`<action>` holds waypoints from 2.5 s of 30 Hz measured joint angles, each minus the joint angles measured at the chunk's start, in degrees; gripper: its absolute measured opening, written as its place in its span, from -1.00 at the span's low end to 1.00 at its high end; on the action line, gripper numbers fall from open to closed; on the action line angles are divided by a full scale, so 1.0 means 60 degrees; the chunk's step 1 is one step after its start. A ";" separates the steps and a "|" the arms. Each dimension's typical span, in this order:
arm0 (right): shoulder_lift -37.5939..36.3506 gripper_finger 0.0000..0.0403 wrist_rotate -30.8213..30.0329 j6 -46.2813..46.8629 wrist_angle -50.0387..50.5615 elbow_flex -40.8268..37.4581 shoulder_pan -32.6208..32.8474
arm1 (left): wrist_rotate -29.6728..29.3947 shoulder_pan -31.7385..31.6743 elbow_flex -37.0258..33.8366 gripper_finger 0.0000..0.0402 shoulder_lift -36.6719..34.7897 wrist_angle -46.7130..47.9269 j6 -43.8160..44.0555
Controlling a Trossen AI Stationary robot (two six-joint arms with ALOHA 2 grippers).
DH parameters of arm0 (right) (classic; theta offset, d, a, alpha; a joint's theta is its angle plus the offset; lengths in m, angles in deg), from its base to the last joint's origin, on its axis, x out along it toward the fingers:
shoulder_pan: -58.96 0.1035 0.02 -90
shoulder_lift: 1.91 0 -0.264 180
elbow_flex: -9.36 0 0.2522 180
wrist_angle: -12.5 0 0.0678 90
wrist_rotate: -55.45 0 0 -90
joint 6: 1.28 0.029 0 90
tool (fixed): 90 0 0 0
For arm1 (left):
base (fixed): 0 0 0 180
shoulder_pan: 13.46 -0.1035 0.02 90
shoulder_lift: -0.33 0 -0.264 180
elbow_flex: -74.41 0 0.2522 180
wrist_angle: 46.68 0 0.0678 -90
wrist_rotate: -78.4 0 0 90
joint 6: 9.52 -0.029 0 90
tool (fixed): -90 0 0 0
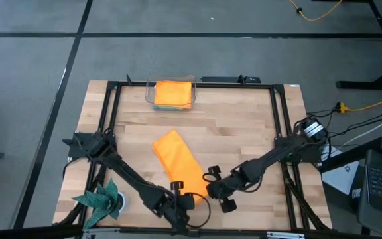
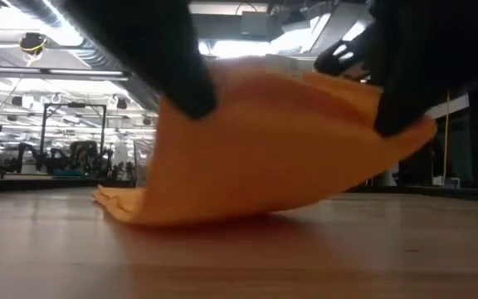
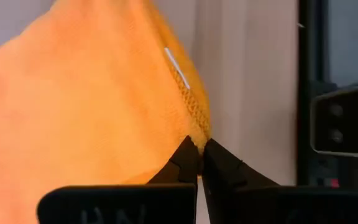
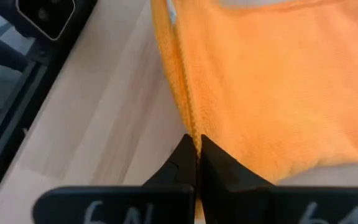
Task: Fold microfiber towels
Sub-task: Fold the orange microfiber cloth
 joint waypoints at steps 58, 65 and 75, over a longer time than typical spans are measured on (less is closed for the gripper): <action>-0.0648 -1.00 0.0219 -0.2111 -0.1339 0.0040 -0.2744 | -0.0063 -0.1120 0.1577 -1.00 -0.0645 0.5887 0.0474; -0.0183 -1.00 0.0531 -0.2529 -0.1792 0.0040 -0.3084 | -0.0063 -0.1491 0.1570 -1.00 -0.0645 0.6206 0.0436; 0.0075 -1.00 0.0552 -0.2668 -0.2146 0.0044 -0.3485 | 0.0155 -0.1713 0.1563 -1.00 -0.0645 0.6584 0.0767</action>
